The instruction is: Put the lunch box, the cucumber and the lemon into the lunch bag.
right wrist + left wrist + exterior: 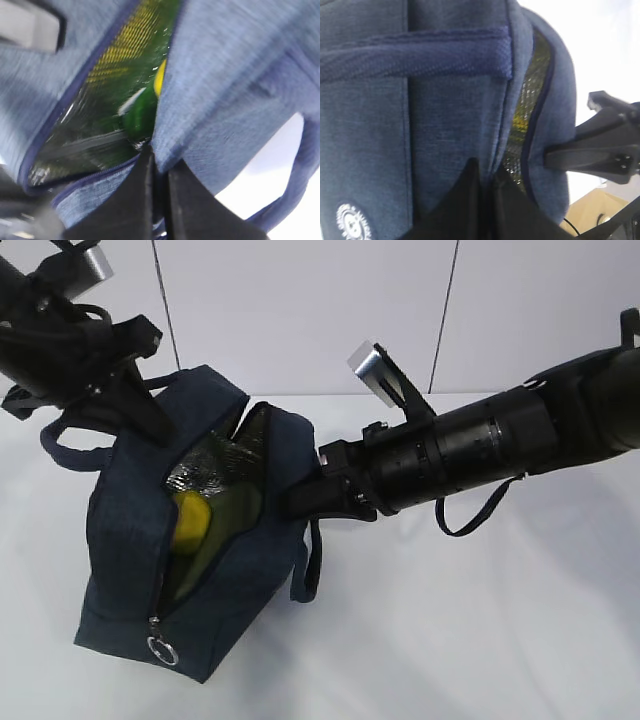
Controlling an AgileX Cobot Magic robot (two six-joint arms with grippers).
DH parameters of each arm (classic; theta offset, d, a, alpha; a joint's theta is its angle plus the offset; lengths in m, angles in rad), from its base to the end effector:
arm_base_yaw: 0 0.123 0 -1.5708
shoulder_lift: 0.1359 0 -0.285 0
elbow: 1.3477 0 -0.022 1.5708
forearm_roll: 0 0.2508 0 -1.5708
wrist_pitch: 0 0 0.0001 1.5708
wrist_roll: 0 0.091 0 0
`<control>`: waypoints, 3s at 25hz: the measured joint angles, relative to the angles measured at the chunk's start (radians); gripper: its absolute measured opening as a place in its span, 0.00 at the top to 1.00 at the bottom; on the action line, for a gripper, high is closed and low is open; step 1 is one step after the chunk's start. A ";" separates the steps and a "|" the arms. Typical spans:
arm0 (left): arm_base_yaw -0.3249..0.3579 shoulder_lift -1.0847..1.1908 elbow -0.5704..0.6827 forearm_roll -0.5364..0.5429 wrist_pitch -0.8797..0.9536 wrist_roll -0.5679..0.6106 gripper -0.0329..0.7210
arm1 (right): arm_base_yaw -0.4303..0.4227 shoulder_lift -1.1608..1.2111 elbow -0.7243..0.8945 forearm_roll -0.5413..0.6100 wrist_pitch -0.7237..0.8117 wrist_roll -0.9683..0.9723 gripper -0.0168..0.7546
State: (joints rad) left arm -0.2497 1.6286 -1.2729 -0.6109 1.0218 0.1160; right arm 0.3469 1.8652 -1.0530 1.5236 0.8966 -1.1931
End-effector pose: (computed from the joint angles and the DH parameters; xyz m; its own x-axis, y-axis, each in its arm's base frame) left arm 0.3100 -0.1251 0.2834 -0.9679 0.0378 -0.2486 0.1681 0.8325 -0.5278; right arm 0.3157 0.1897 0.1920 -0.8519 -0.1101 -0.5121 -0.5015 0.4536 0.7368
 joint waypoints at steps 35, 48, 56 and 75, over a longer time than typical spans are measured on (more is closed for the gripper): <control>-0.245 0.097 0.000 -0.088 -0.318 0.044 0.96 | -0.007 -0.137 -0.251 -0.856 -0.024 0.556 0.98; -0.245 0.105 0.000 -0.035 -0.353 0.044 0.96 | -0.007 -0.090 -0.319 -0.808 -0.022 0.373 0.98; -0.245 0.109 0.000 -0.017 -0.420 0.045 0.96 | -0.007 -0.021 -0.396 -0.804 -0.022 0.352 0.98; -0.245 0.111 0.000 0.033 -0.430 0.045 0.96 | -0.007 -0.012 -0.402 -0.791 -0.024 0.350 0.90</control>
State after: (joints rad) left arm -0.4946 1.7400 -1.2729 -0.5782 0.5922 0.1615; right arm 0.3398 1.8529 -1.4555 0.7323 0.8729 -0.8433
